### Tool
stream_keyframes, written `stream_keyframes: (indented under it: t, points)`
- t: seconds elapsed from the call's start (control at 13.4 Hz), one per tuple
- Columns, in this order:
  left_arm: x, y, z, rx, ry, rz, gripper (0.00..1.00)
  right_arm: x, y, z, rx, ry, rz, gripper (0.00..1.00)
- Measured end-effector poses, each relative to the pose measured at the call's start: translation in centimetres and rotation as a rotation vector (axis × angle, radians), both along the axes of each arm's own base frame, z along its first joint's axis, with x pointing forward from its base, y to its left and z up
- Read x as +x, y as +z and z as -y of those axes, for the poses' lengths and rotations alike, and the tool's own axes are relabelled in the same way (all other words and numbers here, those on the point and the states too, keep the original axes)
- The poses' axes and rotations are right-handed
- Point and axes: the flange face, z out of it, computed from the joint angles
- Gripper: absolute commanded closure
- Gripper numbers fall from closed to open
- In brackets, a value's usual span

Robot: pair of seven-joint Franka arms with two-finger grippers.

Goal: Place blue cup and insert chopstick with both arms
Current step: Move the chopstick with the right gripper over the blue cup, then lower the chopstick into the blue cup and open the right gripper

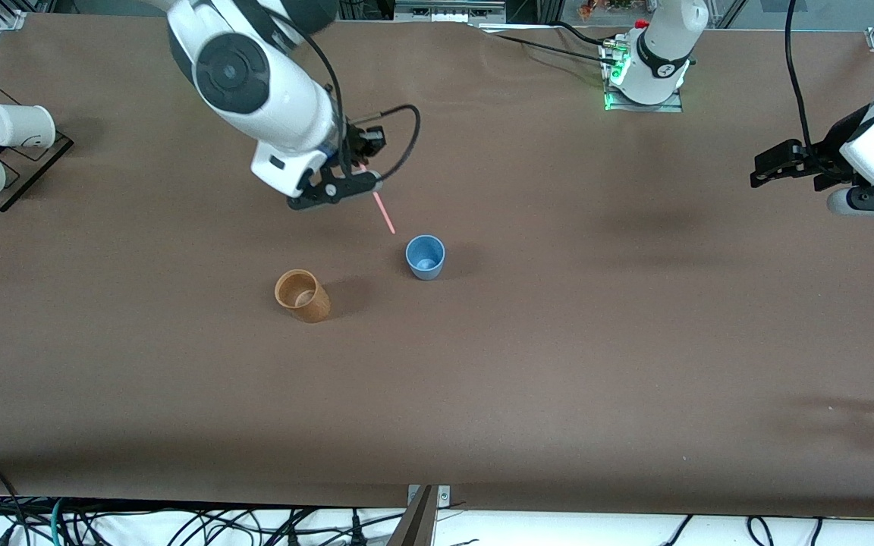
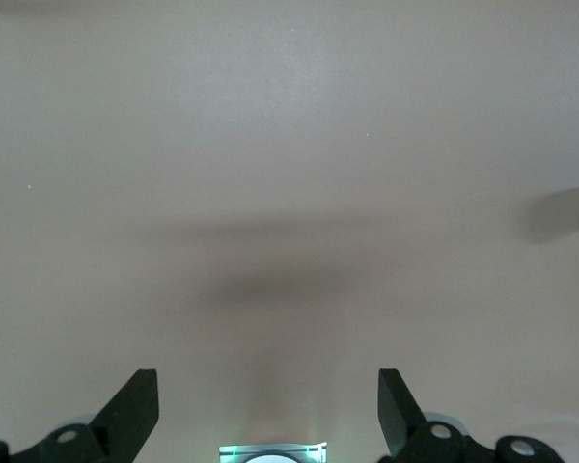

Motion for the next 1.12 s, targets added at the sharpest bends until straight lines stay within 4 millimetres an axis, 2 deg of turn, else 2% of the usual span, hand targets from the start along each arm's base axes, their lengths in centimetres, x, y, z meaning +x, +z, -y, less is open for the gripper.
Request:
stream_keyframes:
  t: [0.15,0.3,0.67,0.82,0.9,0.97,1.05,1.12]
  points:
    - [0.0,0.0,-0.2,0.000,0.003,0.002,0.00,1.0,-4.0,-1.3,-0.006,-0.013,-0.018,0.97]
    - [0.1,0.0,-0.2,0.000,0.003,0.005,0.00,1.9,-7.0,-1.9,-0.003,-0.027,-0.026,0.97]
    - [0.1,0.0,-0.2,0.000,0.004,0.006,0.00,1.0,-9.8,-4.1,-0.013,-0.008,-0.046,0.95]
    - [0.2,-0.1,-0.2,0.000,0.004,0.005,0.00,1.6,-12.0,-4.4,-0.013,-0.021,-0.041,0.91]
    - [0.2,-0.1,-0.2,0.000,0.004,0.005,0.00,1.9,-13.1,-4.5,-0.014,-0.027,-0.040,0.80]
    - [0.2,-0.1,-0.2,0.000,0.004,0.005,0.00,2.1,-14.0,-4.5,-0.015,-0.031,-0.040,0.76]
    - [0.2,-0.1,-0.3,0.000,0.004,0.005,0.00,2.2,-14.6,-4.6,-0.014,-0.034,-0.038,0.61]
    - [0.2,-0.1,-0.3,0.000,0.005,0.005,0.00,2.3,-14.9,-4.8,-0.010,-0.037,-0.032,0.31]
